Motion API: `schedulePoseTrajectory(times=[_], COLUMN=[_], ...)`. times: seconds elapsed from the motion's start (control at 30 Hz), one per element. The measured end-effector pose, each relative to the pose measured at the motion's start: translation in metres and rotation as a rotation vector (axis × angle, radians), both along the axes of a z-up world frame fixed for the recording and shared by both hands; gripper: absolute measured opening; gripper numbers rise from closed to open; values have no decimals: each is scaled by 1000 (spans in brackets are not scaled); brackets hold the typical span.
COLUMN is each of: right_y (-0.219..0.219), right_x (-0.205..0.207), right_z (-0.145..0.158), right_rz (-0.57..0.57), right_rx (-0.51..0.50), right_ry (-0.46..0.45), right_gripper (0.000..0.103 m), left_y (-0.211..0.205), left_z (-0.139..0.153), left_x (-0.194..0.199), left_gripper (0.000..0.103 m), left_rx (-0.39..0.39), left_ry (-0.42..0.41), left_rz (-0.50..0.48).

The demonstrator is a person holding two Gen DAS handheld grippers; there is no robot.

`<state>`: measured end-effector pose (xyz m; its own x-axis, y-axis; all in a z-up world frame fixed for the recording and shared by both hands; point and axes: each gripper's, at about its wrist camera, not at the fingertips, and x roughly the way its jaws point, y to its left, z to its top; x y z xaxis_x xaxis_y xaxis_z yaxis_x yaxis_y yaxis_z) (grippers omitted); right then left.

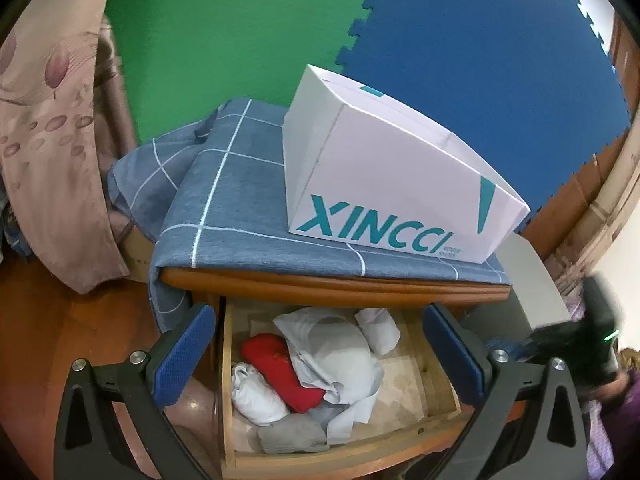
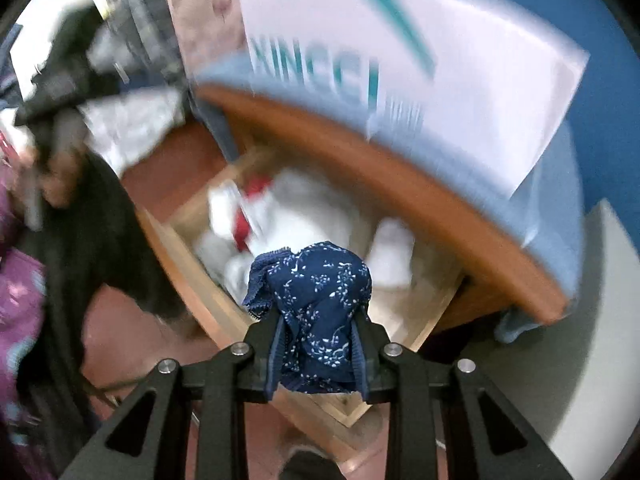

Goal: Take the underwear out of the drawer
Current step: 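Reach the right gripper into the drawer, grasp the navy patterned underwear, lift, then carry the navy underwear over the white box and open the right gripper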

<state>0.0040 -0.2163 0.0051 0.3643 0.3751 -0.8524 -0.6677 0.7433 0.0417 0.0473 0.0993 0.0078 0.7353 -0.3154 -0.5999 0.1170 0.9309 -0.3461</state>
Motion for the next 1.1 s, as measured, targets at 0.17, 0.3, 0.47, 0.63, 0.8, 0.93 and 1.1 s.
schedulePoseTrajectory(times=[0.17,0.3,0.47,0.63,0.8,0.93,1.1], right_y=[0,-2,5,40,73,83,93], right_x=[-2,17,90,173,229,261,285], right_z=[73,131,160,139,100,80,71], right_rz=[-31,-82,-185,-285,-368,-429,-489], right_rx=[139,221,272,208,86,55,53], right_ry=[-116,-182,-162,-72,-9,25,44], right_gripper=[28,28,28,28,29,29,36], left_y=[-9,-13,-14,-15,-18,-17,-12], left_z=[-3,-2,-3,-3,-4,-5,-5], left_x=[0,-2,3,4,4,3,4], left_gripper=[103,103,103,103,103,103,103], left_rx=[45,75,99,122,185,213,194], left_ry=[22,17,49,58,73,79,90], left_rz=[-24,-35,-24,-11,9,23,12])
